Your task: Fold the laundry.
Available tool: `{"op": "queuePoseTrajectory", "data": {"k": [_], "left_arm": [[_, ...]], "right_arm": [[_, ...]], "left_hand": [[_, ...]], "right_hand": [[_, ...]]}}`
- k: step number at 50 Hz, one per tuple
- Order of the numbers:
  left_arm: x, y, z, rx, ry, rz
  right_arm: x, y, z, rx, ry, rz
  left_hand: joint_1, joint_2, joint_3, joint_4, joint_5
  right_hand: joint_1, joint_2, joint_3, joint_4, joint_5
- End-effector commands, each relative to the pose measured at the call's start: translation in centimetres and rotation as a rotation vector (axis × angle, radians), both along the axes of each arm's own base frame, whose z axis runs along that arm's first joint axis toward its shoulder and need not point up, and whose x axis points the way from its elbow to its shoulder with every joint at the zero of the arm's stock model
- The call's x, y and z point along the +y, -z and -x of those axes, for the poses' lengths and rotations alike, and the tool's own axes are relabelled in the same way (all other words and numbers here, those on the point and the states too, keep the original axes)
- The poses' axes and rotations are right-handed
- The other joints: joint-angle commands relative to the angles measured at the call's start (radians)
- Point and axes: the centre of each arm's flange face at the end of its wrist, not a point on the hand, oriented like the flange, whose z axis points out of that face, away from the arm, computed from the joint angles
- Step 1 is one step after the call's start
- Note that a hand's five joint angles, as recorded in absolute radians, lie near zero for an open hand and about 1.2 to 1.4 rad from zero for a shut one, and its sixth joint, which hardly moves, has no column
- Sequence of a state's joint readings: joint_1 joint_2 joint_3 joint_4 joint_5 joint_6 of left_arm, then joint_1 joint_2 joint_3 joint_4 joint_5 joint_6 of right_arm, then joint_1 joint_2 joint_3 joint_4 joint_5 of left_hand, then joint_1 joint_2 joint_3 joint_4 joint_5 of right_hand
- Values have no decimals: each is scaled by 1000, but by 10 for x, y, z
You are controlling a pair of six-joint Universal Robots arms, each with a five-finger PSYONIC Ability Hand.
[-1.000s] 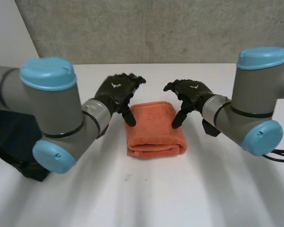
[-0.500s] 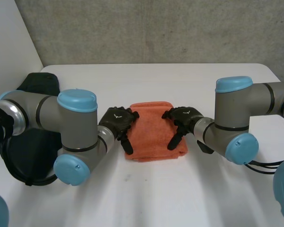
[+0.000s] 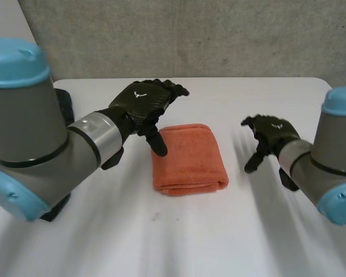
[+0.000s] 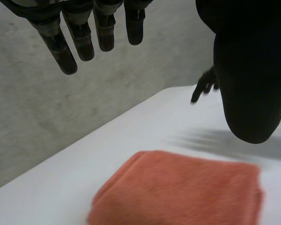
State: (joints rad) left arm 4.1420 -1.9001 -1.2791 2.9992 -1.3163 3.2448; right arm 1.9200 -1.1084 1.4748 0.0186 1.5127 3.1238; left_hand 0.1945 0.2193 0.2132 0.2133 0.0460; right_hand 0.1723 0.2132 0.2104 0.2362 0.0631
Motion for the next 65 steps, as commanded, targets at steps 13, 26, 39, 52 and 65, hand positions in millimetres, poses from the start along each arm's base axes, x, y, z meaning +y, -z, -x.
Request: {"op": "queuePoseTrajectory", "data": {"k": [13, 26, 39, 52, 65], "left_arm": [[9, -6, -1, 34, 56, -57], [7, -5, -2, 34, 52, -59], [8, -4, -2, 32, 53, -65], [7, -3, -2, 37, 49, -74], [8, 0, -2, 41, 47, -90]], "right_arm": [[16, 67, -30, -181, -89, -255], [14, 69, -60, -213, -144, -230], [0, 69, -65, -242, -109, -208], [-21, 74, -75, -281, -103, -183], [-110, 53, -44, -189, -25, 45]], "left_hand": [[48, 24, 30, 30, 22], [48, 24, 30, 30, 22], [51, 26, 33, 32, 25], [54, 29, 35, 35, 28], [54, 29, 35, 35, 28]], "right_hand": [[13, -28, -26, -51, -53], [89, 48, 51, 25, 23], [250, 209, 212, 186, 185], [1224, 1183, 1186, 1160, 1159], [1224, 1183, 1186, 1160, 1159]]}}
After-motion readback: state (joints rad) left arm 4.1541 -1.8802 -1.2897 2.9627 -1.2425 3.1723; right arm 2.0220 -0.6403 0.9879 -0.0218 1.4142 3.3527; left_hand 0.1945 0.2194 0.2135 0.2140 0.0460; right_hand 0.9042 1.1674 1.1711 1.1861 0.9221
